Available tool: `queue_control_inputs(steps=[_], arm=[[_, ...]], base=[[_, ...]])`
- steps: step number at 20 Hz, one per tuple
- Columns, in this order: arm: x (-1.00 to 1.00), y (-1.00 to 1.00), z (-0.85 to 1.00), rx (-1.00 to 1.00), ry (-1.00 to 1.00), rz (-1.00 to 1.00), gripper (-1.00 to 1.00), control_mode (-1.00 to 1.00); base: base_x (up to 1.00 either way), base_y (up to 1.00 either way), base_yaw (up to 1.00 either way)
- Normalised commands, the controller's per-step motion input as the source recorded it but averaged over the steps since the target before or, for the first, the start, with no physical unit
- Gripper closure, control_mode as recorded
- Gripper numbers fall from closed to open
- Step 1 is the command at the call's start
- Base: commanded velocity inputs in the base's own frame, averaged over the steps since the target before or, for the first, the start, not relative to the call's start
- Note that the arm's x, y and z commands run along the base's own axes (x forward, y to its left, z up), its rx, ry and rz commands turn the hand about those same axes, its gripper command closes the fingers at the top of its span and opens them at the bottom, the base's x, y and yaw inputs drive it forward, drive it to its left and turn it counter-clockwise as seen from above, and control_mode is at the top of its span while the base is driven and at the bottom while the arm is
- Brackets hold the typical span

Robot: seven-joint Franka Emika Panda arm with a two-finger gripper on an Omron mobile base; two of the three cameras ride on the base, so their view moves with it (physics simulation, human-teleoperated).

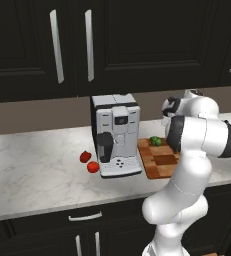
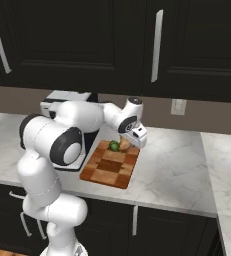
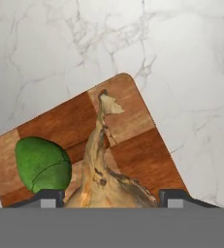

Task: Place the avocado, onion, tomato, and bell pepper on the cutting board.

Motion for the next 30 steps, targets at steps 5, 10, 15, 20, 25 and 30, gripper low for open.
queue_control_inputs(steps=[5, 10, 15, 20, 25, 30], arm=[[0.0, 0.0, -0.48, 0.0, 0.0, 0.0, 1.0, -1.0], [0.01, 0.0, -0.26, 0.0, 0.0, 0.01, 1.0, -1.0], [0.07, 0.08, -0.01, 0.0, 0.0, 0.0, 1.0, -1.0], [0.0, 0.24, 0.0, 0.0, 0.0, 0.0, 1.0, -1.0], [0.0, 0.0, 0.0, 0.0, 0.0, 0.0, 1.0, -1.0], [0.0, 0.0, 0.0, 0.0, 0.0, 0.0, 1.0, -1.0]], base=[[0.0, 0.0, 0.0], [0.0, 0.0, 0.0], [0.0, 0.0, 0.0], [0.0, 0.0, 0.0], [0.0, 0.0, 0.0], [0.0, 0.0, 0.0]])
